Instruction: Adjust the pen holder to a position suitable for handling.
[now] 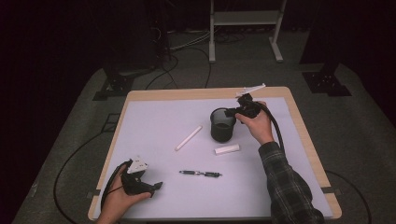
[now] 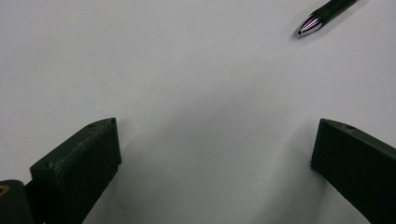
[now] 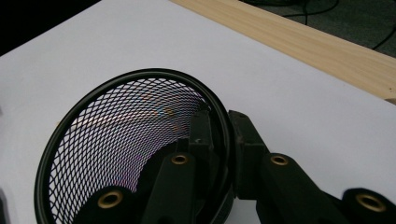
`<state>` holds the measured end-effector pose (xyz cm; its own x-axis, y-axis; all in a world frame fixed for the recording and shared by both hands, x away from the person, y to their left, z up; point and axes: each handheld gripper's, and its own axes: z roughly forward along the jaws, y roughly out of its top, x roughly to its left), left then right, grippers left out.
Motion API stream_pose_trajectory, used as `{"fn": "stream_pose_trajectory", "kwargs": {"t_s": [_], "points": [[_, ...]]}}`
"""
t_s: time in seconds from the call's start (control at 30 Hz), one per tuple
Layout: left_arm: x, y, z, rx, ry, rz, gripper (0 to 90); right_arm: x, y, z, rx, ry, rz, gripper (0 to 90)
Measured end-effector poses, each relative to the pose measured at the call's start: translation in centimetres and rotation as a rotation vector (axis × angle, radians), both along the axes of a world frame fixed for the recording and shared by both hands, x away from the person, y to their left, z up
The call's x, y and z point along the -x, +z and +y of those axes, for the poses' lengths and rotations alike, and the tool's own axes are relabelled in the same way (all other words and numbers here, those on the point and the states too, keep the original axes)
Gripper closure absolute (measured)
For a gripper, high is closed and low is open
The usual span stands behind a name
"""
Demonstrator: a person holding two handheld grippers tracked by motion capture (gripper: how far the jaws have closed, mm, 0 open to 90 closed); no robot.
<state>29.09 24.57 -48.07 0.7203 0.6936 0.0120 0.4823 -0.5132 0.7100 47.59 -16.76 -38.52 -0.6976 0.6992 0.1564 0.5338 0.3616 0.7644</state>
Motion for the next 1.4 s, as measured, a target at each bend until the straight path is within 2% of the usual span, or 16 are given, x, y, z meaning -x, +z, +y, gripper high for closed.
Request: {"fn": "stream_pose_trajectory", "kwargs": {"t_s": [0.3, 0.7, 1.23, 1.4], "points": [[0.0, 0.0, 0.0, 0.000, 0.000, 0.000, 0.4, 1.2, 1.2, 0.0, -0.003, 0.015, -0.004, 79.7], [0.0, 0.0, 0.0, -0.002, -0.001, -0.002, 0.4, 3.4, 2.2, 0.7, -0.007, 0.063, -0.017, 79.7], [0.0, 0.0, 0.0, -0.003, -0.002, 0.001, 0.4, 6.4, 2.2, 1.5, -0.003, 0.121, -0.012, 79.7], [0.0, 0.0, 0.0, 0.000, 0.000, 0.000, 0.4, 7.2, 2.0, 1.5, -0.022, 0.137, 0.000, 79.7]]}}
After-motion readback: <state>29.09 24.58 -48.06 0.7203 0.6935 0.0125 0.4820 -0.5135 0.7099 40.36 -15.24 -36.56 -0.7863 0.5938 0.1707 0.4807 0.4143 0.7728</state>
